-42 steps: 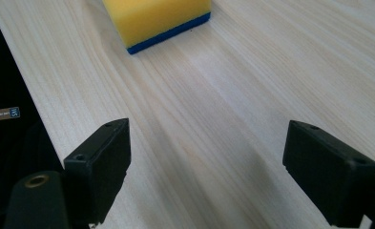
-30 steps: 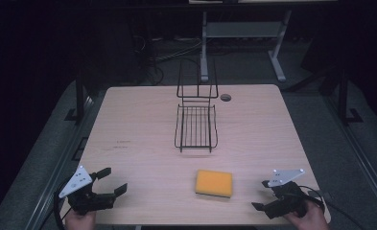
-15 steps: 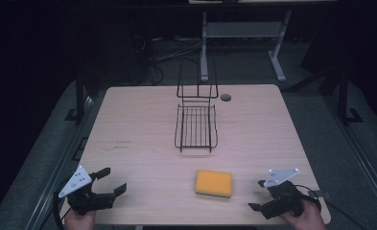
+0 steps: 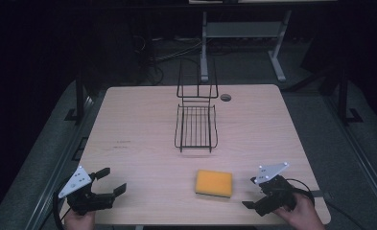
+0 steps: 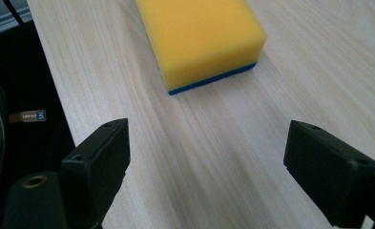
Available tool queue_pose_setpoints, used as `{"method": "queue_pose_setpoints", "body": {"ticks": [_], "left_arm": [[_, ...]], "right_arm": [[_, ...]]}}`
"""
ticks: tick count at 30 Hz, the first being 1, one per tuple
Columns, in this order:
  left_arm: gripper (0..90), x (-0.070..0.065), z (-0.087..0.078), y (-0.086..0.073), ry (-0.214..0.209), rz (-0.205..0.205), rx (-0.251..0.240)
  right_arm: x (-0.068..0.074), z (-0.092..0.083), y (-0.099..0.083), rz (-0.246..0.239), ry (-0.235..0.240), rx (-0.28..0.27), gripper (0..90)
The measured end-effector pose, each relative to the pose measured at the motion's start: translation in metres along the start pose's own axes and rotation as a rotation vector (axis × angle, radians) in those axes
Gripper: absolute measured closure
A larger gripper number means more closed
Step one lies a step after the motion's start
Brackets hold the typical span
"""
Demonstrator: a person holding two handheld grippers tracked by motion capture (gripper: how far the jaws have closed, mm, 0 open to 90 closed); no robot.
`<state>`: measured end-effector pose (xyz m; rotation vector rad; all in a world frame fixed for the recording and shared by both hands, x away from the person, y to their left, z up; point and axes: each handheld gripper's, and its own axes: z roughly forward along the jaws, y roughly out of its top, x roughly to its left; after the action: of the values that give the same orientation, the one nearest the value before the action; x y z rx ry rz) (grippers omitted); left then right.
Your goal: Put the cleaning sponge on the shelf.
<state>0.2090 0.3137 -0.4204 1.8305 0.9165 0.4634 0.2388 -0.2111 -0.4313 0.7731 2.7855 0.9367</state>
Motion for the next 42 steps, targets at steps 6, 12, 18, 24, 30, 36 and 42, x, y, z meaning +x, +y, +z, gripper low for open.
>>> {"method": "queue_pose_setpoints", "body": {"ticks": [6, 12, 18, 24, 30, 36, 42], "left_arm": [[13.4, 0.0, 0.0, 0.0, 0.001, 0.004, 0.002], [13.4, 0.0, -0.001, 0.0, -0.002, 0.006, -0.006], [13.4, 0.002, -0.002, 0.0, -0.002, -0.004, -0.005], [13.4, 0.001, -0.002, 0.001, -0.001, 0.0, -0.007], [13.4, 0.001, -0.001, 0.0, -0.006, -0.001, -0.004], [13.4, 0.0, -0.001, 0.001, -0.008, 0.0, -0.005], [13.4, 0.0, 0.0, 0.0, -0.003, 0.005, 0.002]], "right_arm": [[0.0, 0.003, 0.013, -0.032, 0.017, 0.018, 15.4], [0.0, 0.008, 0.031, -0.085, 0.042, 0.045, 15.4], [0.0, 0.012, 0.052, -0.141, 0.058, 0.061, 15.3], [-0.001, 0.018, 0.068, -0.188, 0.07, 0.087, 15.3], [-0.002, 0.023, 0.078, -0.225, 0.074, 0.088, 15.3], [-0.002, 0.032, 0.085, -0.243, 0.089, 0.113, 15.3], [0.0, 0.039, 0.09, -0.263, 0.097, 0.12, 15.3]]}}
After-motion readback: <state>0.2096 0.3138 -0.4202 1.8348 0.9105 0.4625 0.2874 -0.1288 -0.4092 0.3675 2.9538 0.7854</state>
